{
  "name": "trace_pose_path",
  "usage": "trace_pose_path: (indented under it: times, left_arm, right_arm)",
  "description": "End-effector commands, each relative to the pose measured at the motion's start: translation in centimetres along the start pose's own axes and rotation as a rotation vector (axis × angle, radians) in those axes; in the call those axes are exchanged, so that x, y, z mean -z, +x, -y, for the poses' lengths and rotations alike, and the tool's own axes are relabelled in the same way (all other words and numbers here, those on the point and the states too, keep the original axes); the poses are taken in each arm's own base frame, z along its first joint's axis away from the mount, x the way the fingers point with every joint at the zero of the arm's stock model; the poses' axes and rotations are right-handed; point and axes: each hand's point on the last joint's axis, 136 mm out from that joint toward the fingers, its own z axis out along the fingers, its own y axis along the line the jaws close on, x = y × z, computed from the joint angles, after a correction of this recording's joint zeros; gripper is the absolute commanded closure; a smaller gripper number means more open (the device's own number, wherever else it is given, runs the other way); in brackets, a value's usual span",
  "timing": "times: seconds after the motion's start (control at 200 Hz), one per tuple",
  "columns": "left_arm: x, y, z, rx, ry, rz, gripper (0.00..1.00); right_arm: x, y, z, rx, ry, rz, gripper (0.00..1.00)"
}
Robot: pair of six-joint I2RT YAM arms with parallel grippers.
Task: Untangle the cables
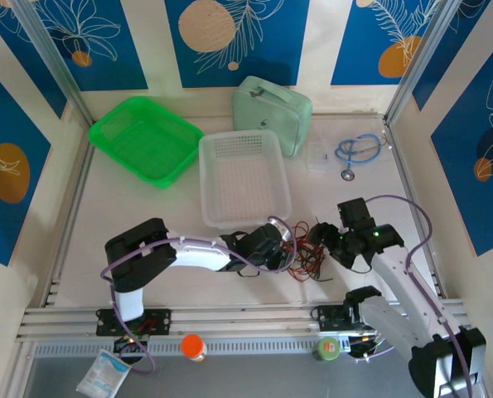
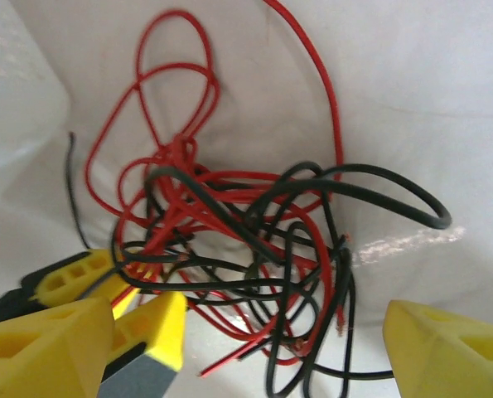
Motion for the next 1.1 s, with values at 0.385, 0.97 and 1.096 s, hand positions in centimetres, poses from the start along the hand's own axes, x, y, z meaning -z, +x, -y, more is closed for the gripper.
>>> trace_pose_path:
  times: [0.385,0.97,1.096]
  left_arm:
    - [0.3,1.1,-2.6,0.026,-0.149,-0.023,0.89]
    - [5.0,2.0,-5.5,0.072,-0.281,0.006,0.93]
    - [6.2,0.0,-4.1,0.019,-0.248,0.042,0.81]
  right_arm:
    - [-2.1,-3.1,3.8,-0.069,0.230,0.112,1.00]
    - [0.2,-6.2,0.3,0.069,0.057,0.065,0.90]
    - [-0.5,-4.5,-0.3,0.091,0.031,-0.003,0.66]
